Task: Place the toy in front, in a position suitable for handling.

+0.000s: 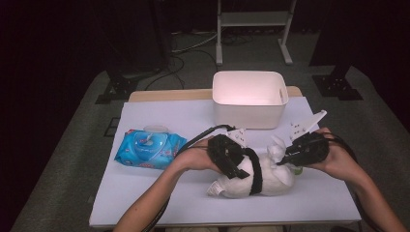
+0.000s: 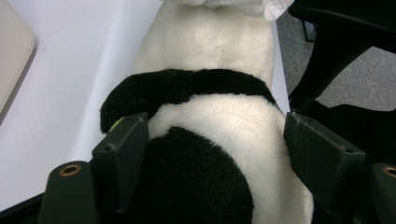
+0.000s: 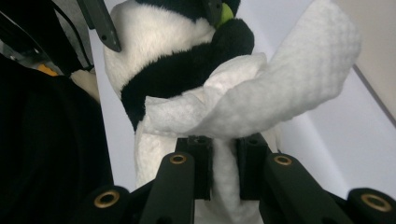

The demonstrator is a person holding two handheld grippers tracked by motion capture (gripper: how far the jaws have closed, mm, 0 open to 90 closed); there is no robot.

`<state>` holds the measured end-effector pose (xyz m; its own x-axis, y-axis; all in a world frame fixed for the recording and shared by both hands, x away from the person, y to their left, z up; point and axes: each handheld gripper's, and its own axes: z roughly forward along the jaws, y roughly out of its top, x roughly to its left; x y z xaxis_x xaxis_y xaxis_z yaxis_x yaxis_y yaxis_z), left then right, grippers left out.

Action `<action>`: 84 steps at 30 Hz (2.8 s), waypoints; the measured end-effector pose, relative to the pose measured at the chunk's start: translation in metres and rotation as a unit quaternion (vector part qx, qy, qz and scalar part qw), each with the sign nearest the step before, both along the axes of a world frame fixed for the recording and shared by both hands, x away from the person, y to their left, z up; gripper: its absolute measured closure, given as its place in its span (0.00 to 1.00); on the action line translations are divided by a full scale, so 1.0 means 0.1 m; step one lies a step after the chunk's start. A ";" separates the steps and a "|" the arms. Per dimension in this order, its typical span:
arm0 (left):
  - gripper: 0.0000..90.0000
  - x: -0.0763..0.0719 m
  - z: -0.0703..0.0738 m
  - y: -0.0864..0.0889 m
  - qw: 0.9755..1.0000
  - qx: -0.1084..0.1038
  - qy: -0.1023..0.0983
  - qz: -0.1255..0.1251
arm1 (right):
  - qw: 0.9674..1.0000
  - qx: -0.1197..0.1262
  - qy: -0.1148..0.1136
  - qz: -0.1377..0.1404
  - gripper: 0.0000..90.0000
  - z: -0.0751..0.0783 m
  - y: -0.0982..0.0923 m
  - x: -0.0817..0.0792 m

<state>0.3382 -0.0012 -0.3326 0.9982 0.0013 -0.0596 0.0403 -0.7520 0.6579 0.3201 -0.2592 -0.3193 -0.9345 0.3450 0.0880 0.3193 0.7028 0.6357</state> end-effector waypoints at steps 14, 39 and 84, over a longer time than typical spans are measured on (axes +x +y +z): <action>0.37 0.16 0.17 -0.08 1.000 0.010 0.001 0.000 | 1.000 0.015 0.017 0.020 0.88 -0.15 0.09 -0.10; 0.79 0.42 0.04 -0.20 0.999 0.011 0.035 -0.019 | 1.000 0.017 -0.008 0.020 0.87 -0.09 0.09 -0.11; 0.68 0.20 0.24 0.02 0.998 0.028 0.013 -0.046 | 0.998 -0.002 0.023 0.058 0.88 -0.18 0.42 0.01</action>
